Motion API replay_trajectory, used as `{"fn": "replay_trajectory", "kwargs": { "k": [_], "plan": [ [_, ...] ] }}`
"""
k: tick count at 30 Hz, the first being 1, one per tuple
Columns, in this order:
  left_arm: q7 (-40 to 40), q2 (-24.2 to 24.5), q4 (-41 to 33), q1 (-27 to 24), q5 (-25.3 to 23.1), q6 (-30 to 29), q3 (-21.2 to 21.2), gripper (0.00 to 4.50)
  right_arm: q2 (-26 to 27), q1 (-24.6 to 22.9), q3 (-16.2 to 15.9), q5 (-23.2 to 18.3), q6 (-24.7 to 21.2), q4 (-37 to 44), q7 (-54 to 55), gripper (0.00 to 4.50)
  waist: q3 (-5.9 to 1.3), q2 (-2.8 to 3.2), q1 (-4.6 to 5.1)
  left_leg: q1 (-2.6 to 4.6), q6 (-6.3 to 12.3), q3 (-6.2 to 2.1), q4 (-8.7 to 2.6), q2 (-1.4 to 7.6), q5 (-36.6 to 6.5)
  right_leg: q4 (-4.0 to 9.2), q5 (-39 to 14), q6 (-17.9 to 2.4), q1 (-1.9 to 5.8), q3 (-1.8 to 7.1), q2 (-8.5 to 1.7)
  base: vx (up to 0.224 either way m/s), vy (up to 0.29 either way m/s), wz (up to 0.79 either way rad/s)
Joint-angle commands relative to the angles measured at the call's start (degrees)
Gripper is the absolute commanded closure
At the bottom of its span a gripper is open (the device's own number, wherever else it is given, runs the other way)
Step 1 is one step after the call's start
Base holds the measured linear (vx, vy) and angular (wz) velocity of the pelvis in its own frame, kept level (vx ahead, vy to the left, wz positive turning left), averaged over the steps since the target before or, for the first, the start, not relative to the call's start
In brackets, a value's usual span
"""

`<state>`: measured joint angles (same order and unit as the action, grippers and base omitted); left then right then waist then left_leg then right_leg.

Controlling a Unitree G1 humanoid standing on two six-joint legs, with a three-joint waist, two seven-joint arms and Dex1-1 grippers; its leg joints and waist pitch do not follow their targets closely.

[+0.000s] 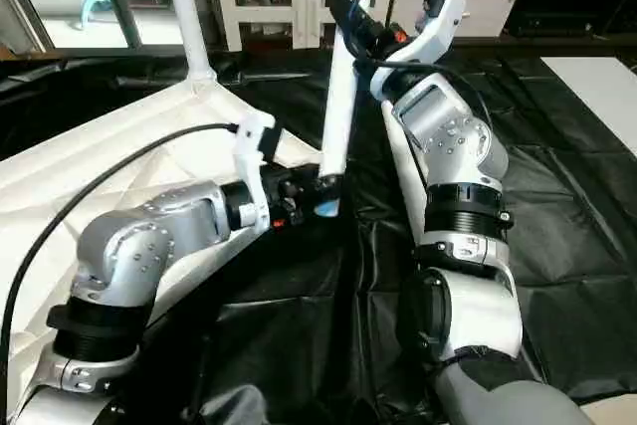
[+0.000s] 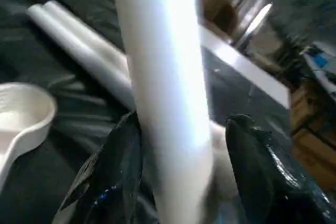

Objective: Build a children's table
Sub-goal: Insert table leg to table base

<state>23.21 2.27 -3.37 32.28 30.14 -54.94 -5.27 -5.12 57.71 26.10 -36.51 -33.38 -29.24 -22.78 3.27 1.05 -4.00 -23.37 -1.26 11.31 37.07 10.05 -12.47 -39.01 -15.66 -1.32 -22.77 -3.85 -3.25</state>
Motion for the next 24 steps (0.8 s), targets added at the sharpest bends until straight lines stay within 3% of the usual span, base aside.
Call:
{"fn": "replay_trajectory", "kwargs": {
  "k": [1,5,9,15,16,19,24],
  "plan": [
    [-2.5,-0.8,2.0,1.6,-1.0,-0.2,1.6,1.53,0.2,0.0,-0.5,-1.3,0.6,2.1,0.4,2.84,-5.33,0.38,0.04,1.64,7.03,-1.96,-2.73,3.43,10.8,2.94,24.2,-15.9,3.91,3.14,-5.07,0.0,0.0,0.0],
    [-3.2,-2.7,3.3,2.3,2.0,-0.1,5.3,1.53,0.3,-0.1,-0.6,-1.5,0.3,2.5,0.4,2.84,-5.37,0.29,0.01,1.71,6.44,-1.97,-2.72,3.46,10.5,2.91,24.0,-16.5,3.88,3.16,-5.1,0.0,0.0,0.0],
    [-3.8,-3.3,3.5,2.3,2.0,0.5,5.9,1.53,0.4,-0.3,-1.0,-1.4,0.2,2.8,0.5,2.84,-5.45,0.19,-0.03,1.6,7.43,-1.99,-2.57,3.36,11.4,2.78,25.3,-16.2,3.91,3.17,-5.14,0.0,0.0,0.0],
    [-4.1,-3.6,3.6,2.4,2.7,0.2,7.3,2.02,0.3,-0.4,-1.1,-1.5,0.1,2.9,0.6,2.84,-5.47,0.2,-0.23,1.59,7.81,-1.98,-2.51,3.41,11.7,2.75,25.0,-16.2,3.81,3.11,-5.12,0.0,0.0,0.0],
    [-3.8,-3.5,3.5,2.3,2.8,0.0,7.2,2.28,0.3,-0.3,-1.1,-1.5,0.1,2.8,0.7,2.84,-5.47,0.19,-0.24,1.59,7.8,-1.98,-2.51,3.42,11.7,2.72,24.9,-16.2,3.84,3.11,-5.12,0.0,0.0,0.0],
    [-3.0,-3.3,3.1,2.1,3.1,-0.4,6.8,2.33,0.4,-0.3,-1.2,-1.5,0.3,2.8,0.8,2.84,-5.48,0.19,-0.4,1.64,7.64,-1.94,-2.48,3.38,11.7,2.74,24.5,-16.1,3.78,3.13,-5.09,0.0,0.0,0.0],
    [-2.8,-3.3,3.0,2.1,2.7,0.3,6.7,2.82,0.6,-0.5,-1.4,-1.2,2.4,2.9,-0.8,2.84,-5.47,0.23,-0.75,1.74,7.53,-1.96,-2.49,3.49,11.7,2.75,24.0,-15.8,3.67,3.13,-5.15,0.0,0.0,0.0]
  ]
}}
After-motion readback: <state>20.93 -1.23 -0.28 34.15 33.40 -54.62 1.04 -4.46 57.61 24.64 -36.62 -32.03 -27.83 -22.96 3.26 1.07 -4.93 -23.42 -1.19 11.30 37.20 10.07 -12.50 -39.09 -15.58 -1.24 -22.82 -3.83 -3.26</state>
